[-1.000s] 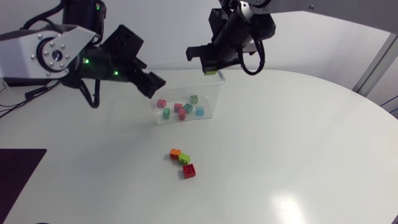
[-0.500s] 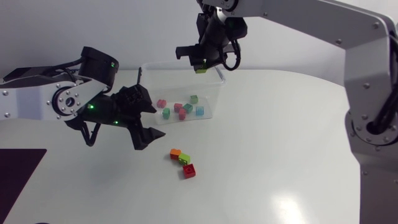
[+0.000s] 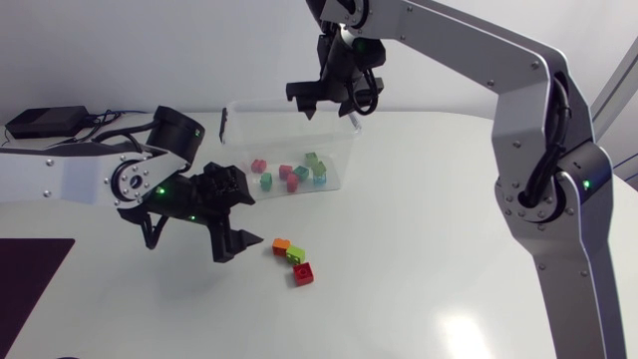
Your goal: Place the duplo bricks in the container
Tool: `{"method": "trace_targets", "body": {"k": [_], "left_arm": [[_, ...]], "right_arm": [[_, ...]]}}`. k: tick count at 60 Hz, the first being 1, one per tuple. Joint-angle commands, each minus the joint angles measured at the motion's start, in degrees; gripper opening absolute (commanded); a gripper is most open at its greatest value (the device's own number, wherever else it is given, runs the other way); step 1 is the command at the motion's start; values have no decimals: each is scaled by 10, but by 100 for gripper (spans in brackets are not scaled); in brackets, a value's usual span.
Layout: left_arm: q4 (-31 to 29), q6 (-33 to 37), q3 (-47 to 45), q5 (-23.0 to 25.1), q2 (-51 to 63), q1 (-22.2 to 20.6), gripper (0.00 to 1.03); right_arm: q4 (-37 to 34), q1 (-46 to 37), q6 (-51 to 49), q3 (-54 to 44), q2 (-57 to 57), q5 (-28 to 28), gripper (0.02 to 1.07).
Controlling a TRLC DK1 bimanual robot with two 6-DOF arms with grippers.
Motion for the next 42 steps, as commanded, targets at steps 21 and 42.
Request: {"method": "trace_targets", "body": {"k": [21,42], "left_arm": [[39,76,-1,4,97,-30,98],[37,92,22,1,147,-59,92]], "right_arm": [[25,-6,10,-214,-170,-8,102],[130,19,-38,-509,-332,-79,102]]}}
